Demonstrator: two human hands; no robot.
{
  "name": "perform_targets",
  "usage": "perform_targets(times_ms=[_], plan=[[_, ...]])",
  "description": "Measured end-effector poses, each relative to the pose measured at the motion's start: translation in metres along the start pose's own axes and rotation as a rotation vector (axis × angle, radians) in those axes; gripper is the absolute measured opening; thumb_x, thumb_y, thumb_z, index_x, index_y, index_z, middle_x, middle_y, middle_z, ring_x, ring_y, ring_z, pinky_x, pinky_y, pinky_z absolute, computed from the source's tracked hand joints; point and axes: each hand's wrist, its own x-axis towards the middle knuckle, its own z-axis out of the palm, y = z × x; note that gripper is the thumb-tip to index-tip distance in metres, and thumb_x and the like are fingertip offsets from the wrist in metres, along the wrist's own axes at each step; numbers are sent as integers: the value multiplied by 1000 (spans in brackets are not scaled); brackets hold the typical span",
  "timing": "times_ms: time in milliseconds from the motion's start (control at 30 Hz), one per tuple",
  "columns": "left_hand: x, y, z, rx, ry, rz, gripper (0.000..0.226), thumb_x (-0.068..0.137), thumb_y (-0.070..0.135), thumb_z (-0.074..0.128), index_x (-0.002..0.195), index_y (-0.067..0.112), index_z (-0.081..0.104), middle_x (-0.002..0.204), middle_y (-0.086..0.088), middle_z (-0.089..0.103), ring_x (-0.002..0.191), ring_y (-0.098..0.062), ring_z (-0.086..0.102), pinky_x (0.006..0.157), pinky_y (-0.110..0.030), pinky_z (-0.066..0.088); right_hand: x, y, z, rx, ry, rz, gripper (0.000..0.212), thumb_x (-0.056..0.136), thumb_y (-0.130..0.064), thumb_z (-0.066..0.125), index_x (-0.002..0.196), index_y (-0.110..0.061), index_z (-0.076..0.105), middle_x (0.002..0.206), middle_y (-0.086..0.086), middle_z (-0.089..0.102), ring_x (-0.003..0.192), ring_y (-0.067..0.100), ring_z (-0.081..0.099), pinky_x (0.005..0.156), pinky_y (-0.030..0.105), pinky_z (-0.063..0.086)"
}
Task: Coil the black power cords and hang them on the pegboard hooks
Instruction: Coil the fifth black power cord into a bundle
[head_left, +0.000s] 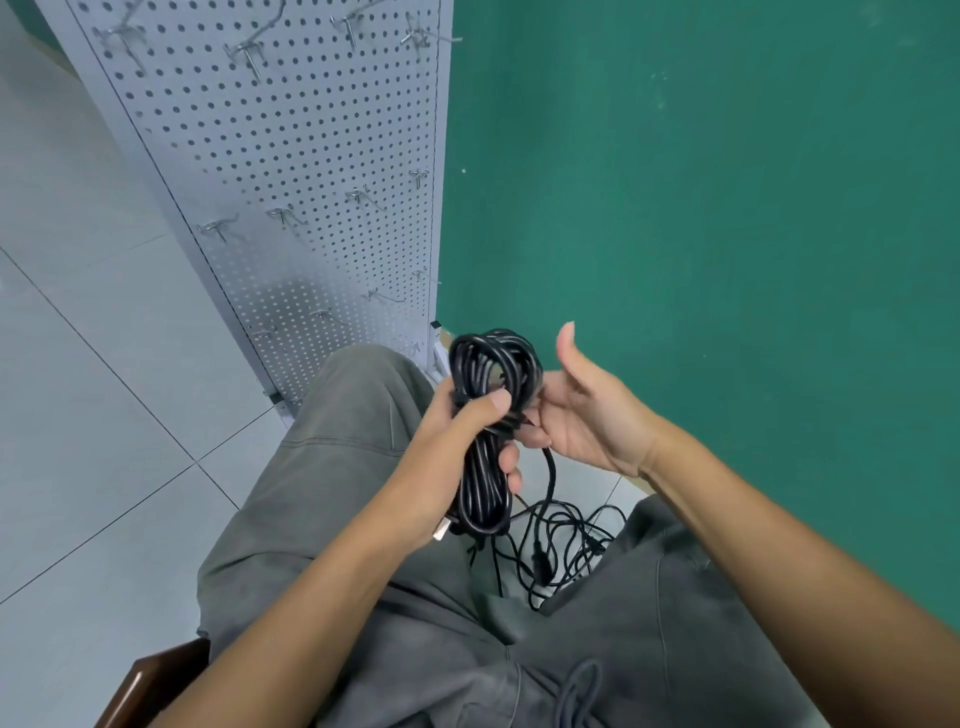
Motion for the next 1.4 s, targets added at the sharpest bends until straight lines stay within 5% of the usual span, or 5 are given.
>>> perform_targets(times_ms=[200, 400, 1033, 1200, 1400], plan=[[4, 0, -3, 10, 80, -24, 36, 97, 38, 63, 121, 14, 52, 68, -11, 55, 57, -26, 54, 56, -36, 53, -14, -2, 18, -393, 144, -65, 27, 105, -22, 51, 86, -5, 63, 71, -5, 67, 54, 2, 41, 61, 22, 32], [6, -6, -6, 184, 51, 30, 54, 88, 59, 65, 121, 17, 53, 76, -10, 61, 63, -24, 60, 68, -43, 56, -26, -10, 35, -418, 316, -114, 19, 101, 2, 53, 84, -1, 62, 39, -15, 50, 39, -3, 48, 53, 5, 39], [6, -1, -17, 652, 307, 30, 43, 92, 58, 66, 103, 17, 57, 65, -6, 70, 62, -26, 71, 79, -55, 60, -64, -42, 37, -1063, 494, 99, 35, 92, -32, 73, 71, -5, 64, 56, -2, 43, 51, 9, 32, 54, 25, 34], [6, 4, -11, 280, 260, -225, 74, 95, 73, 40, 120, 6, 58, 71, -8, 66, 62, -25, 66, 63, -38, 57, -75, -63, 75, -1244, 320, -14, 37, 98, -22, 60, 66, -4, 52, 61, 11, 42, 54, 11, 29, 51, 27, 31], [6, 3, -10, -37, -69, -441, 99, 88, 85, 16, 135, 10, 62, 117, -19, 67, 106, -31, 67, 87, -42, 60, -75, -84, 82, -1414, 127, 152, 26, 98, -20, 50, 78, -6, 61, 61, 8, 49, 56, 21, 40, 62, 45, 45]])
